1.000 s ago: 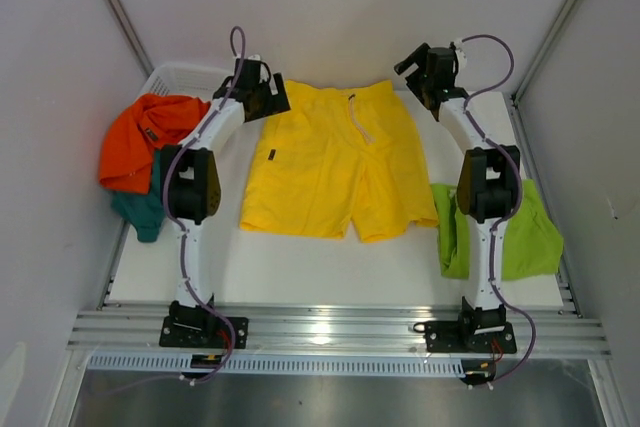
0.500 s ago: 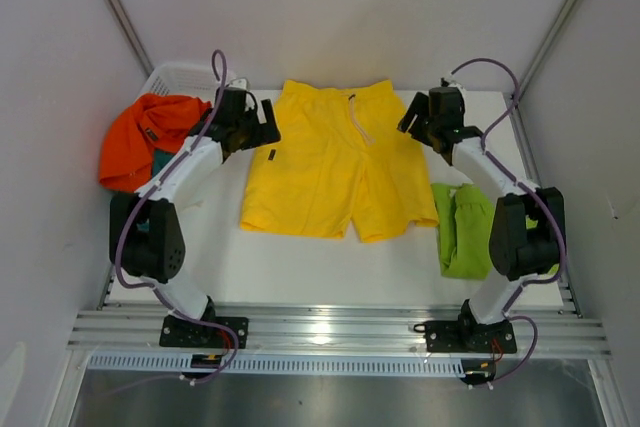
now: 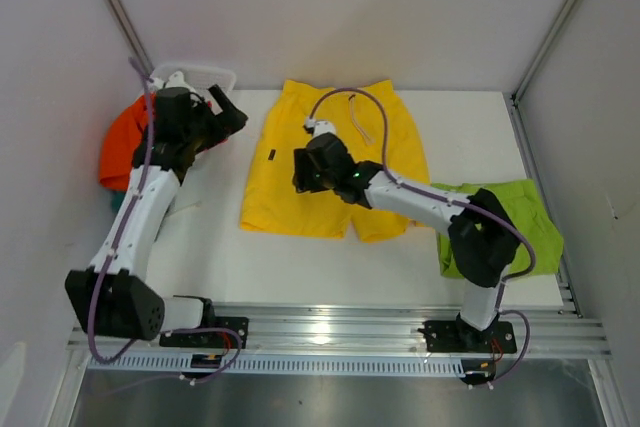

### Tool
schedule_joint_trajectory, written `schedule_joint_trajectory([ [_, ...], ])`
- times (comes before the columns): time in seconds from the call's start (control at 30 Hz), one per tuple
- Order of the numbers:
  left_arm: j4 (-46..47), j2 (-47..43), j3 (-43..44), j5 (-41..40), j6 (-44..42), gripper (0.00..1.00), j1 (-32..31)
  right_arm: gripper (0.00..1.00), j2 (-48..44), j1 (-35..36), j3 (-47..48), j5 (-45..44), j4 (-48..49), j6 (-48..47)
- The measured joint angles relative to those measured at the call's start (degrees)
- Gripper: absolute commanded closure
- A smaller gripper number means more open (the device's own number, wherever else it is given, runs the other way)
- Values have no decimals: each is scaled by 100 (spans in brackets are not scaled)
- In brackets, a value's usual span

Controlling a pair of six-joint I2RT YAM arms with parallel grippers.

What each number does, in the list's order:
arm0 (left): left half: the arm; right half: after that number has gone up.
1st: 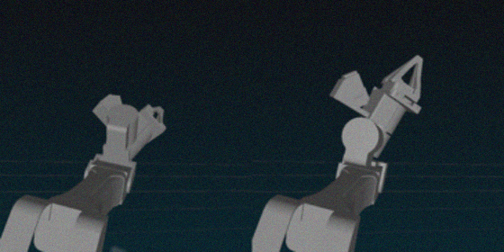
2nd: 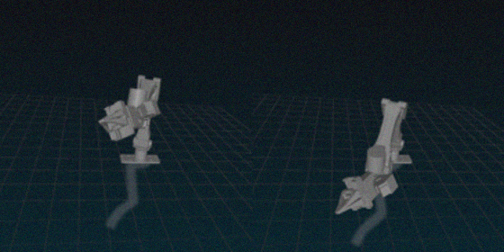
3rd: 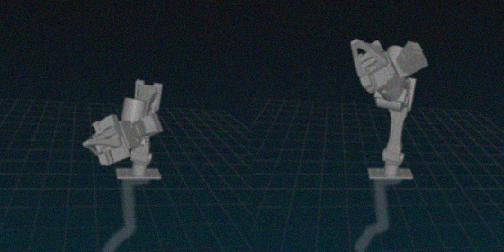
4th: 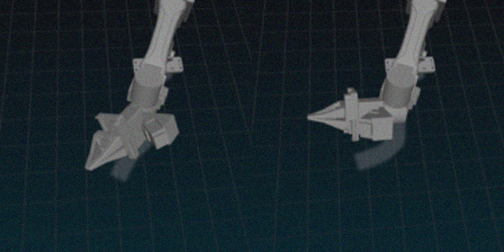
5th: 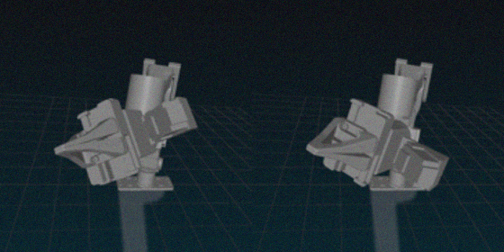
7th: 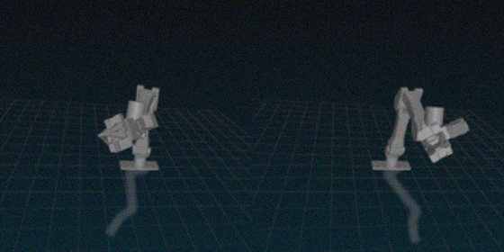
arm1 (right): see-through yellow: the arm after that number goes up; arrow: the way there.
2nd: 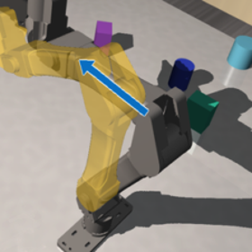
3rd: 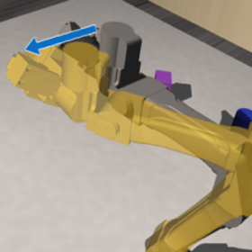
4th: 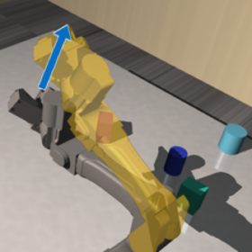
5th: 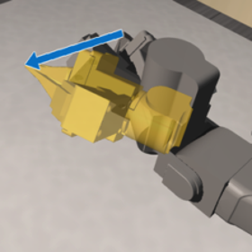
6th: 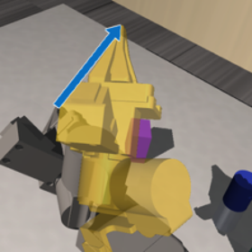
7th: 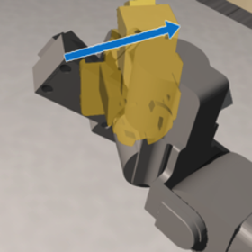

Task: Fold and stack the shorts
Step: Flatten the shorts out

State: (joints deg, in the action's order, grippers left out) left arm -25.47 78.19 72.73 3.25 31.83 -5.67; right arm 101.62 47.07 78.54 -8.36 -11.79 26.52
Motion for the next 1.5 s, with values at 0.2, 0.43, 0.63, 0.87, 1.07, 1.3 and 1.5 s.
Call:
schedule_joint_trajectory([
  [0.2, -229, -1281, -9, -48, 170, 1, 435, 48, 1414, 835, 1110, -31, 13, 68],
  [0.43, -627, -2083, -63, -155, 138, 1, 437, 44, 2804, 1180, 2597, -68, -466, 315],
  [0.63, -876, -2347, -155, -155, 46, 1, 437, 43, 3270, 1274, 3163, -127, -798, 667],
  [0.87, -920, -2358, -334, -155, -87, 1, 437, 60, 3707, 1353, 3663, -197, -1268, 949],
  [1.07, -942, -2330, -485, -155, -98, 1, 437, 87, 3873, 1423, 3904, -205, -1488, 1029],
  [1.3, -940, -2330, -498, -155, -142, 1, 437, 95, 3873, 1488, 3895, -238, -1572, 1027],
  [1.5, -942, -2332, -570, -146, -157, 1, 437, 99, 3279, 1567, 2785, -203, -1130, 970],
])
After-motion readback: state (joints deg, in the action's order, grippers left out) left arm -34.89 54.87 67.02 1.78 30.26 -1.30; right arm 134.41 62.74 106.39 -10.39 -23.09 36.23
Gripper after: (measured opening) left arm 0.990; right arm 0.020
